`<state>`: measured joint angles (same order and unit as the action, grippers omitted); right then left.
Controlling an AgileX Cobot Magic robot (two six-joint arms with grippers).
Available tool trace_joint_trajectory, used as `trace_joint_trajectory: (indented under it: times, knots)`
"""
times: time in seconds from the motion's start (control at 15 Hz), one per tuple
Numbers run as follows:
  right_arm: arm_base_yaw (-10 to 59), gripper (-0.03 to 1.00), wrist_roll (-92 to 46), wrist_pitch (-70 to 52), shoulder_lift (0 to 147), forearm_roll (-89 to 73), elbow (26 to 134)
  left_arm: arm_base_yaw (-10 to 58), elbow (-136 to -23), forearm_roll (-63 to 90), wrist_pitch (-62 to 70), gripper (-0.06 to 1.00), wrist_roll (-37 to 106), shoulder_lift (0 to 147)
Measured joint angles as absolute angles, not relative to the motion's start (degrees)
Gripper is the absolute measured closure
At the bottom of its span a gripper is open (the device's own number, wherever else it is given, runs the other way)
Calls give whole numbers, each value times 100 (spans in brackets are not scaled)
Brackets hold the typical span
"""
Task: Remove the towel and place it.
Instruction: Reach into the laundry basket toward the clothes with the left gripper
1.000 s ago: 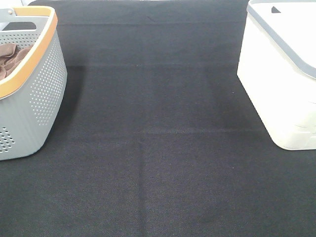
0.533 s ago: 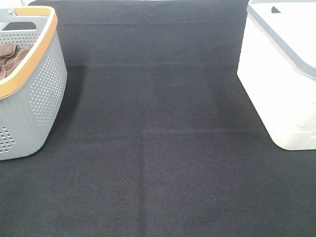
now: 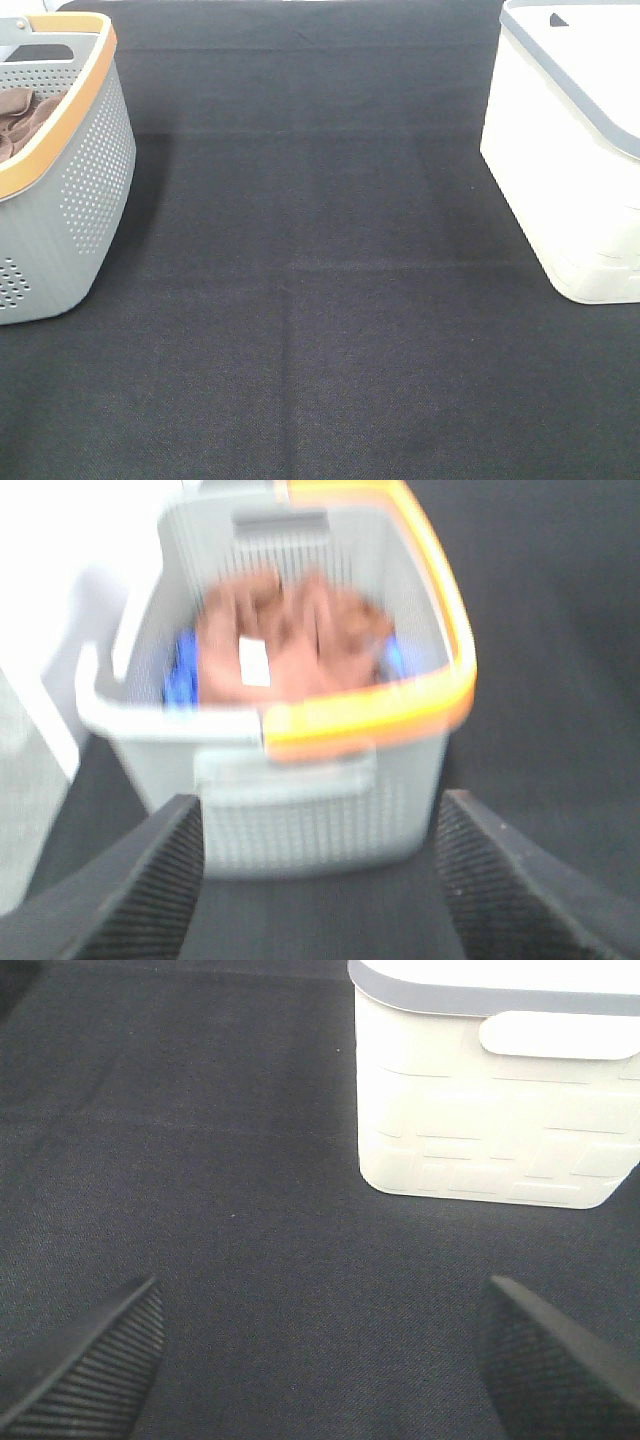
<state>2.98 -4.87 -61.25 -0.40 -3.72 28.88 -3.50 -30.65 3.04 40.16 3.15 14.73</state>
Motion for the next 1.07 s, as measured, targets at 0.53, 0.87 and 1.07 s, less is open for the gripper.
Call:
trace_joint_trajectory:
  times: [0.53, 0.87, 1.07]
  knots:
    - [298, 17, -487, -6125, -40, -372, 2888, -350, -4309, 298, 2515, 30, -103, 5105]
    - [298, 17, -487, -6125, -40, -372, 2888, -350, -6366, 0, 3306, 30, -728, 7489]
    - [298, 17, -487, -6125, -40, -372, 2888, -350, -7620, -579, 4217, 30, -1060, 8554]
